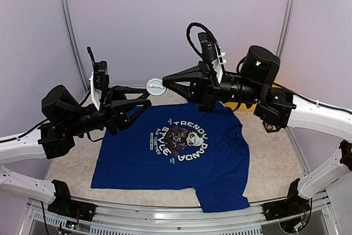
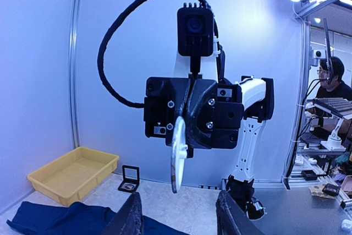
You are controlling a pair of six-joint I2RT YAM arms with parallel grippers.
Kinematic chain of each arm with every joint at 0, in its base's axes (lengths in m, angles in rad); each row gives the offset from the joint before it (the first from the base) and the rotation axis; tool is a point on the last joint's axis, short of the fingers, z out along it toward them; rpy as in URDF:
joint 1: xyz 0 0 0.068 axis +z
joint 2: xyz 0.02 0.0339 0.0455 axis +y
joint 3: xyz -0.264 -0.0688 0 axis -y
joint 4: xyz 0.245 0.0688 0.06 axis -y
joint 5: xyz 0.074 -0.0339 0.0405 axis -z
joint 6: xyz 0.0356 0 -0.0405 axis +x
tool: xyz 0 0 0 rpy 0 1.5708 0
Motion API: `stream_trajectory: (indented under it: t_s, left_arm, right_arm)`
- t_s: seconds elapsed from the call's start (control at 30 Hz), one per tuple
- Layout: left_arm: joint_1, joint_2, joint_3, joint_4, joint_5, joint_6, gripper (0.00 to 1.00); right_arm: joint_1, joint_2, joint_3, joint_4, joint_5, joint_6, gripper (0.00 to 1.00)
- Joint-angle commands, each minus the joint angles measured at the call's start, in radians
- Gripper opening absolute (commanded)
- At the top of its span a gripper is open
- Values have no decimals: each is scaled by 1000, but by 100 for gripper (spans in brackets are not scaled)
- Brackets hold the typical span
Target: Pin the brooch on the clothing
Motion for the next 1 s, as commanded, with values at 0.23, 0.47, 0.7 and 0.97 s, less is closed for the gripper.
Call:
stream_trajectory:
  t_s: [0.23,0.47,0.7,0.97]
  left_arm:
    - [-9,71,37,104,24,-19,36]
    - [-9,86,42,141,13,-30,44]
    - [-10,96,40,167,20,-41,20]
    - [-9,114,41,204,40,-54,14]
  right_arm:
    - [13,-36,-34,55,31,-19,0]
    - [13,-34,-31,44,41,-30,0]
    - [13,-34,-38,41,55,-24,0]
    - [12,-37,-37,30,57,-29,0]
